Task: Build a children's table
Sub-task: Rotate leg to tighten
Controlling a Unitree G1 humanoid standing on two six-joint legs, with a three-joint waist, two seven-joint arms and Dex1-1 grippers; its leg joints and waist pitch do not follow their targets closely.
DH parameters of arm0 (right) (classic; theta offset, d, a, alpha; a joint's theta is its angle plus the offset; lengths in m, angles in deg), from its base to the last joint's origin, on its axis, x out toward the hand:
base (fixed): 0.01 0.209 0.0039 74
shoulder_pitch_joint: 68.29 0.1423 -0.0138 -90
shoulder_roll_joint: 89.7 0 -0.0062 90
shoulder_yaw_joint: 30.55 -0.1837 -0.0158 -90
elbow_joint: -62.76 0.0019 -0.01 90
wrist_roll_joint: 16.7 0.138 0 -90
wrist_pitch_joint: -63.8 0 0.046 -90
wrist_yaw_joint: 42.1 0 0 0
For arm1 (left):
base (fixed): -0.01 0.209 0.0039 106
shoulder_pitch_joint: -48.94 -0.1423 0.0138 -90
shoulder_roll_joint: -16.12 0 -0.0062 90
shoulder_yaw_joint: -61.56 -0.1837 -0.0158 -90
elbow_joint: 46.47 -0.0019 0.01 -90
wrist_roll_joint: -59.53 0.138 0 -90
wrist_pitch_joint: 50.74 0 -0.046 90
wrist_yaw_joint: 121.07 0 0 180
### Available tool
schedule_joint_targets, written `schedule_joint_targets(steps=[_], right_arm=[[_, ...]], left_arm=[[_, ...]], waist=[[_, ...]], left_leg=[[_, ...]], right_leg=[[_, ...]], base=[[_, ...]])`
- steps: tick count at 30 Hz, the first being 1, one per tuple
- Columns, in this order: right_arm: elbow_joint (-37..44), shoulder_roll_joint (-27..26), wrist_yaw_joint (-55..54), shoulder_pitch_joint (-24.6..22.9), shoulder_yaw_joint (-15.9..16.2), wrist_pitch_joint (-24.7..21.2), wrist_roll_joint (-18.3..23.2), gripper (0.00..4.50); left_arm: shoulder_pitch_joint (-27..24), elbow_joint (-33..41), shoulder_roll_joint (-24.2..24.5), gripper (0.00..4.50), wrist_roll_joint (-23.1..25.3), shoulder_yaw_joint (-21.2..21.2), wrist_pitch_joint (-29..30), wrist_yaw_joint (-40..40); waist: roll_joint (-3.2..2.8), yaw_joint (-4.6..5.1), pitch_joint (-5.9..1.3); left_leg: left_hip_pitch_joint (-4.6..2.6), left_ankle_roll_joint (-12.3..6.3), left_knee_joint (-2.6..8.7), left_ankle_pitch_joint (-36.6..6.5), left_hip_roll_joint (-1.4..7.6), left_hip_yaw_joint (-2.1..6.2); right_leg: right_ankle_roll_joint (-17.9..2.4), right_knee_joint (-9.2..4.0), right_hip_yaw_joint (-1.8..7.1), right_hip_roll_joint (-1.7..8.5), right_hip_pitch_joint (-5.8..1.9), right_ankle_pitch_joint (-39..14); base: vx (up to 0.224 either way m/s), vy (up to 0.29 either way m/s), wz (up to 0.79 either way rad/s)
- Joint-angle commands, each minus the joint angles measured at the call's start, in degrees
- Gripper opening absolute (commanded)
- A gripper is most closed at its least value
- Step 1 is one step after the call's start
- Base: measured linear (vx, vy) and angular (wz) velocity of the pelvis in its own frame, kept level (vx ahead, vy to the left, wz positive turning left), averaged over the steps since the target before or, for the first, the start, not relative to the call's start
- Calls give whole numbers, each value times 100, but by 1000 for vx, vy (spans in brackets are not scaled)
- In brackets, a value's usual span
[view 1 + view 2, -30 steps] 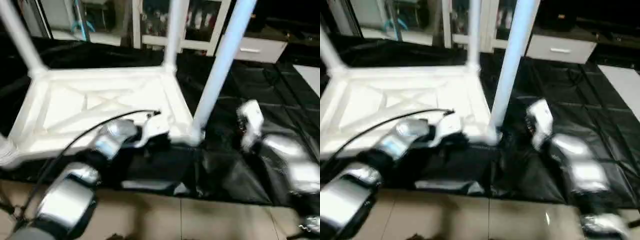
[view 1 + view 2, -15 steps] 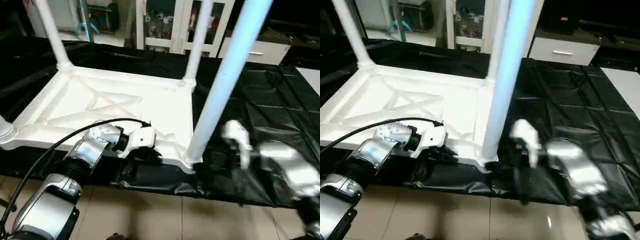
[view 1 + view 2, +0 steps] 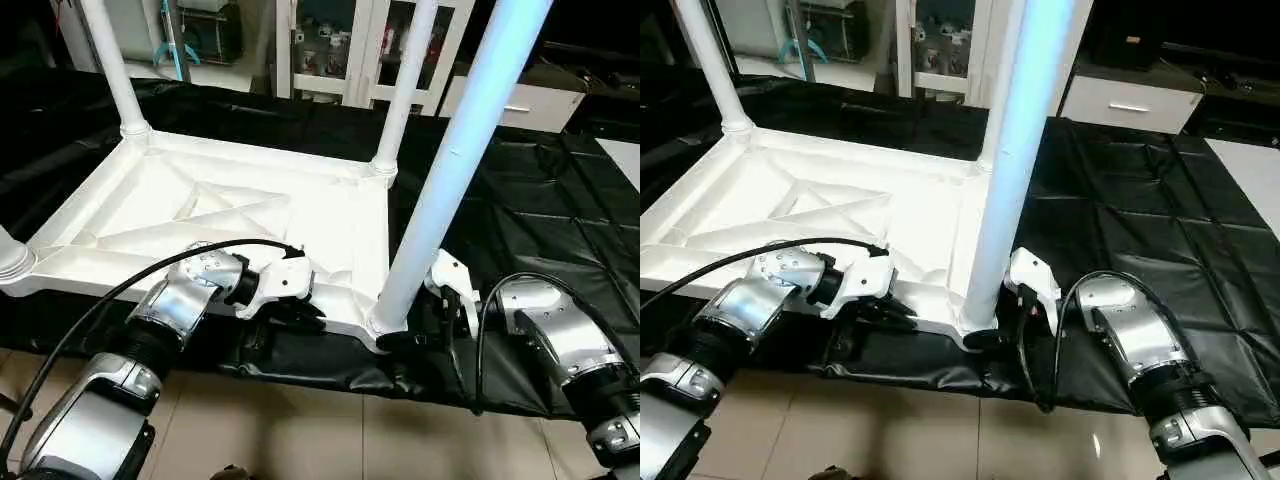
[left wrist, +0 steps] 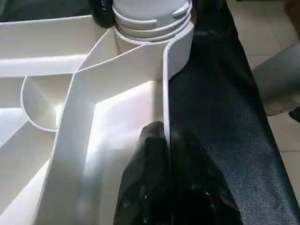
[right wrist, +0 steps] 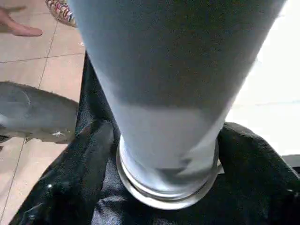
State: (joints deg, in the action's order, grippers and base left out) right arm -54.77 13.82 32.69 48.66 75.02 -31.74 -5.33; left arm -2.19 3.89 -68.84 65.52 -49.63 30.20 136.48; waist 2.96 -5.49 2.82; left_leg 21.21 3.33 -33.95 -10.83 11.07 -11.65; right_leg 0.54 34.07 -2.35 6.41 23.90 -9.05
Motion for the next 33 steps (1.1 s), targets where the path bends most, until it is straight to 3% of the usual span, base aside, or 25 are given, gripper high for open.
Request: schedule_joint_targets(steps=[1,7,16,20,22,25,26,27,28,30,33], right_arm=[[-101,47,91,103,-99,83,3,324],[-252,-20,153,157,-127,123,21,276],[-332,-130,211,106,-225,91,174,264],[-470,-472,-524,100,-687,-372,488,264],[-664,-665,-1340,91,-863,-553,357,263],[-928,-1061,-2555,55,-1159,-690,227,263],[-1019,-1230,-2970,69,-1278,-782,239,263],[-1115,-1392,-3409,94,-1353,-773,178,263],[-1236,-1551,-3940,144,-1385,-633,31,263],[-1542,-1932,-4959,326,-1354,-395,-292,263],[-1846,-2278,-5676,556,-1282,-167,-517,262]], left_arm=[[-122,-8,-60,0,49,-175,45,92],[-80,-42,-50,0,64,-185,61,100],[-81,-29,14,0,94,-208,128,144],[-53,-110,-31,0,177,-189,310,-89],[72,-372,-155,0,309,-124,482,-586],[371,-905,-574,0,296,180,759,-1662],[478,-1074,-726,0,279,272,815,-2012],[583,-1227,-860,0,285,337,864,-2346],[698,-1377,-995,0,313,380,965,-2708],[980,-1729,-1354,0,369,486,1078,-3634],[1221,-1982,-1658,0,391,583,1072,-4356]], waist=[[46,4,-363],[23,-9,-370],[15,-9,-378],[0,5,-370],[-3,70,-355],[-6,151,-337],[-11,193,-347],[-58,204,-356],[-30,232,-355],[-36,295,-360],[-85,297,-374]], left_leg=[[-82,-273,427,-1261,231,56],[-86,-295,419,-1243,230,53],[-81,-298,412,-1208,229,53],[-85,-260,424,-1274,230,53],[-70,-114,452,-1456,206,68],[-118,156,472,-1936,176,104],[-101,199,480,-2008,165,129],[-101,226,493,-2018,179,148],[-95,217,491,-2032,169,138],[-108,278,479,-2095,143,142],[-105,150,459,-1965,130,131]], right_leg=[[-1380,-292,138,181,-244,-1095],[-1444,-280,134,176,-253,-1002],[-1491,-267,130,175,-265,-924],[-1502,-279,132,175,-253,-1025],[-1381,-315,136,170,-240,-1352],[-1117,-428,132,187,-189,-2147],[-1043,-441,122,183,-208,-2259],[-1037,-430,121,191,-215,-2215],[-1015,-449,120,177,-202,-2189],[-976,-464,112,166,-172,-2256],[-992,-484,118,168,-190,-2088]], base=[[0,0,0],[0,0,0],[0,0,0],[0,0,0],[0,0,0],[0,0,0],[0,0,0],[0,0,0],[0,0,0],[0,0,0],[0,0,0]])
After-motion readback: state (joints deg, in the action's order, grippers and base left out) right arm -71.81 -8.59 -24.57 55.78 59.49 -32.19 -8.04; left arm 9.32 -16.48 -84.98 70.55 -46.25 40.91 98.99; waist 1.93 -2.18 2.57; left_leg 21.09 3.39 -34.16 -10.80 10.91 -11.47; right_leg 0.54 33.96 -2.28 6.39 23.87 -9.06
